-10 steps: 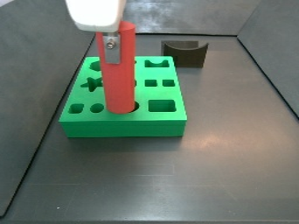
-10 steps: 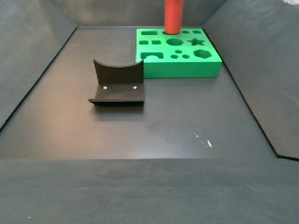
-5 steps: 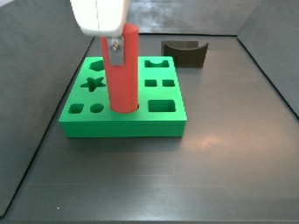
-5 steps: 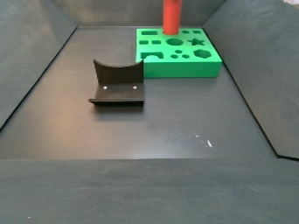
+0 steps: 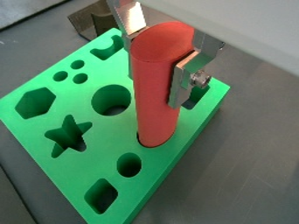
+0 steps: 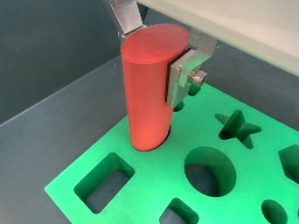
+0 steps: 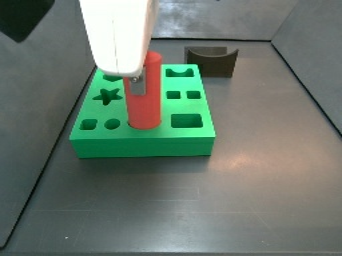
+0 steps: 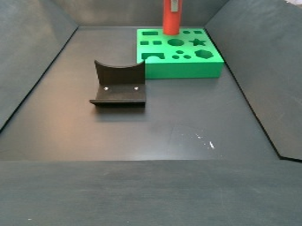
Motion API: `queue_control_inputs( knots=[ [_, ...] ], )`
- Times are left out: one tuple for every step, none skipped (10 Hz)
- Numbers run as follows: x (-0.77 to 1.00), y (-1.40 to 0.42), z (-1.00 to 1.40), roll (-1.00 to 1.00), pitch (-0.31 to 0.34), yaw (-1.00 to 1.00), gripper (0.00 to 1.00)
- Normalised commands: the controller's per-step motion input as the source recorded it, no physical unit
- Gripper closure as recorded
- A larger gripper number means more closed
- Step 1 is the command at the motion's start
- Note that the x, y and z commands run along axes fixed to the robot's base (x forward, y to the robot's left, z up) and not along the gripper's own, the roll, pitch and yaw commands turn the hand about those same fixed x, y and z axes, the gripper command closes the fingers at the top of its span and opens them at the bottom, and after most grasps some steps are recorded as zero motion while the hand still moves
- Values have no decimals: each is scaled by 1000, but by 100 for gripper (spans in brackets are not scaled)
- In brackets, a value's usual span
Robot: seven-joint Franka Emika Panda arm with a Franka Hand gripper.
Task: Insert the oval object.
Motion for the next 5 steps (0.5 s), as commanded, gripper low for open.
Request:
queue_control_inputs(
  knots=[
    [-129, 37, -263, 0, -144, 0, 100],
    [-183, 51, -263, 0, -197, 0, 100],
    [-194, 26, -223, 0, -180, 0, 100],
    [-186, 0, -191, 1, -156, 0, 100],
    [-114, 0, -140, 21, -84, 0, 100]
  ],
)
